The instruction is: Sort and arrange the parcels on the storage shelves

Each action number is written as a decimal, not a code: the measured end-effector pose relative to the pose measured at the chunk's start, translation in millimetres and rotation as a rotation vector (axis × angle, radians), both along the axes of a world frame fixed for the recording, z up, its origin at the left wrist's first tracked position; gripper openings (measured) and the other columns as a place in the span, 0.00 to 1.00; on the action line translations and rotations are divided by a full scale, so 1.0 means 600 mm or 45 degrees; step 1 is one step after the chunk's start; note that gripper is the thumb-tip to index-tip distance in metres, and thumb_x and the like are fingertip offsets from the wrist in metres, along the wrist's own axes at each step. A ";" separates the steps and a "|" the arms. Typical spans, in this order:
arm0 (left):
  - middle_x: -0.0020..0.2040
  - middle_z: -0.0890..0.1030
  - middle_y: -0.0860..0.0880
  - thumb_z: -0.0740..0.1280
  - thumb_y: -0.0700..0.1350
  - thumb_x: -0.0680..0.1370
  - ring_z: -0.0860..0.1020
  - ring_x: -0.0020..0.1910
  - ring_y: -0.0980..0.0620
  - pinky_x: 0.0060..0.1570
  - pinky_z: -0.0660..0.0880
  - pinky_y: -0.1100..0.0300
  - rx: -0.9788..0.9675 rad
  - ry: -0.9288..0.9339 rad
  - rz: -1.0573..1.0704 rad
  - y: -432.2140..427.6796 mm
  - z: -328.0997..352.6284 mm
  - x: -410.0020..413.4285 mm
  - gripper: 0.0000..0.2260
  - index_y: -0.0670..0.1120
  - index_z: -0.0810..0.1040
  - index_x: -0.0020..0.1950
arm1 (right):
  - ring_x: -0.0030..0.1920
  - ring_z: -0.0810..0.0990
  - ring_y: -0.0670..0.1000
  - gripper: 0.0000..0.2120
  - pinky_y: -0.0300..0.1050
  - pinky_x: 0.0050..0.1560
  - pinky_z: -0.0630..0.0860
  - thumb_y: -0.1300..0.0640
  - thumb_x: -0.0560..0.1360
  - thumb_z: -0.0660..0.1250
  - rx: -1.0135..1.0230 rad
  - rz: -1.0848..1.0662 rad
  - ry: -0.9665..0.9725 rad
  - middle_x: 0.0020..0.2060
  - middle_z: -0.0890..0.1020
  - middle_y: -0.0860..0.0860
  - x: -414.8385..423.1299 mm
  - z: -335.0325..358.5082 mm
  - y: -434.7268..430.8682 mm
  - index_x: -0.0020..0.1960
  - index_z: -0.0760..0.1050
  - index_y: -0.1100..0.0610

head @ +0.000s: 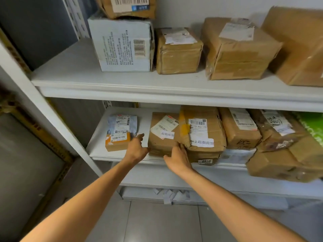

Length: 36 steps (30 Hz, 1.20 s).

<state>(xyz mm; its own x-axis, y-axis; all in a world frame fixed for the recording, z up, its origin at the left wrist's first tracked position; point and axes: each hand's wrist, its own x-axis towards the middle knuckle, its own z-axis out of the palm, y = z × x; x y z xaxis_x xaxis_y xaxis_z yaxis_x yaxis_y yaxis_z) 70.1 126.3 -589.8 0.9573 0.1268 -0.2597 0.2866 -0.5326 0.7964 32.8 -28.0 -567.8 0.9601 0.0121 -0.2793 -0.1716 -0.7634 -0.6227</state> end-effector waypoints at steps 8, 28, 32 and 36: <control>0.72 0.70 0.41 0.70 0.33 0.73 0.71 0.69 0.41 0.66 0.71 0.45 -0.055 0.079 -0.118 -0.016 -0.027 -0.001 0.35 0.41 0.58 0.77 | 0.72 0.64 0.57 0.31 0.47 0.73 0.60 0.60 0.77 0.66 0.054 -0.072 -0.009 0.71 0.66 0.58 -0.005 -0.006 -0.002 0.75 0.56 0.65; 0.64 0.73 0.43 0.72 0.35 0.65 0.74 0.63 0.44 0.62 0.74 0.45 -0.189 -0.034 0.062 0.009 -0.053 0.009 0.35 0.43 0.64 0.70 | 0.69 0.69 0.53 0.41 0.49 0.67 0.71 0.62 0.58 0.65 0.339 -0.341 -0.013 0.65 0.74 0.51 0.006 -0.054 0.024 0.72 0.67 0.50; 0.62 0.73 0.43 0.69 0.28 0.70 0.74 0.62 0.44 0.58 0.76 0.51 -0.268 0.028 0.043 0.034 -0.048 0.019 0.33 0.42 0.62 0.71 | 0.68 0.71 0.53 0.42 0.51 0.65 0.73 0.60 0.56 0.62 0.413 -0.303 -0.022 0.64 0.76 0.50 0.027 -0.105 0.029 0.71 0.68 0.48; 0.59 0.73 0.44 0.69 0.26 0.71 0.74 0.59 0.46 0.52 0.76 0.57 -0.289 0.047 0.015 0.041 -0.048 0.030 0.31 0.41 0.62 0.70 | 0.66 0.72 0.55 0.36 0.52 0.65 0.74 0.67 0.62 0.68 0.321 -0.298 -0.056 0.63 0.76 0.53 0.029 -0.058 0.028 0.70 0.68 0.53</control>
<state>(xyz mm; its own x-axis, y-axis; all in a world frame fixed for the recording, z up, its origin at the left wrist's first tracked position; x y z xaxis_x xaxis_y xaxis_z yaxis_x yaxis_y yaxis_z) 88.4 151.1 -618.7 0.9455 0.0722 -0.3175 0.3227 -0.3377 0.8842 49.9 -11.1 -602.4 0.9561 -0.1467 -0.2535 -0.2924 -0.5279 -0.7974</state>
